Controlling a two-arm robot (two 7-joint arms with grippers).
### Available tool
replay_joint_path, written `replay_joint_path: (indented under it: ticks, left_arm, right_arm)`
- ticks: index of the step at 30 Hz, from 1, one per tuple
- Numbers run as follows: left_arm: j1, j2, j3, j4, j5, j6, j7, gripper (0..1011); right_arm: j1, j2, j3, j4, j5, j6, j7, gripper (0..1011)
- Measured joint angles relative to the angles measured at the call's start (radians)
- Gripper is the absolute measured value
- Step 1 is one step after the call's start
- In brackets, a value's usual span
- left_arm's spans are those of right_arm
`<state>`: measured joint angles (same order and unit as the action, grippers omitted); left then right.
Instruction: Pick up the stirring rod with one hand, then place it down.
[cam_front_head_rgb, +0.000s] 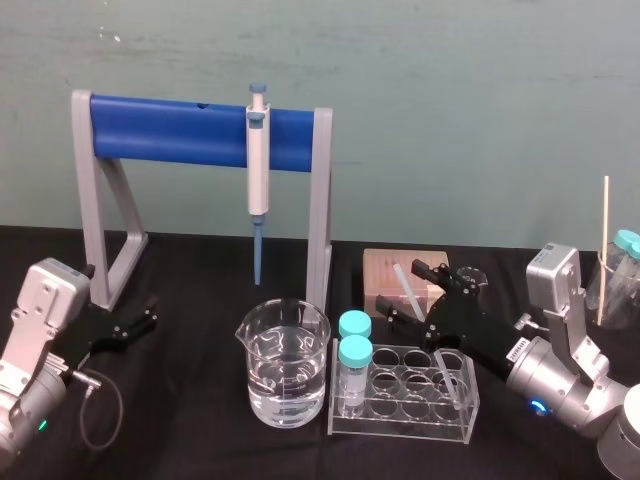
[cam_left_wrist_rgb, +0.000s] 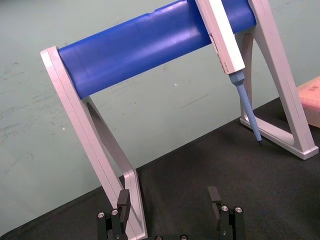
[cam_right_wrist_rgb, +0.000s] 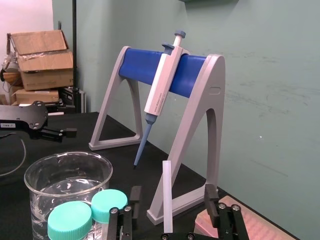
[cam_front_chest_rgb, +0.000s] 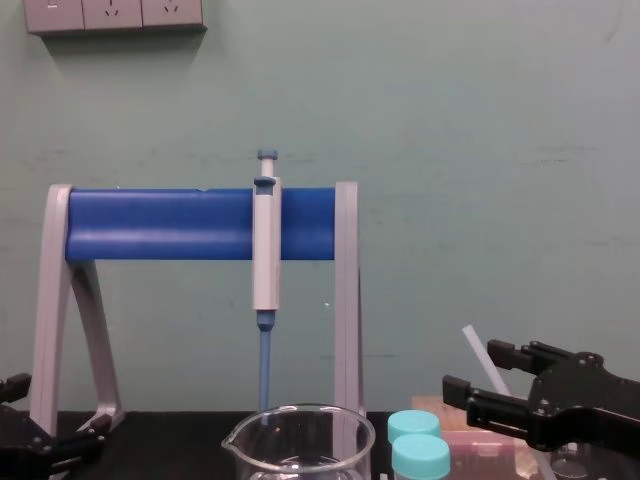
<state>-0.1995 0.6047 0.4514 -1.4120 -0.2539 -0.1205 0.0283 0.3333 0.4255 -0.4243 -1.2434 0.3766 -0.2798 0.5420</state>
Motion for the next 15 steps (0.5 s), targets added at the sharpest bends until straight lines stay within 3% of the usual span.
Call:
replay_joint_path:
  ticks: [15]
  left_arm:
    - [0.0,0.0,0.0,0.0,0.0,0.0,0.0,1000]
  right_arm:
    - [0.0,0.001,-0.001,0.0,0.0,0.0,0.0,362]
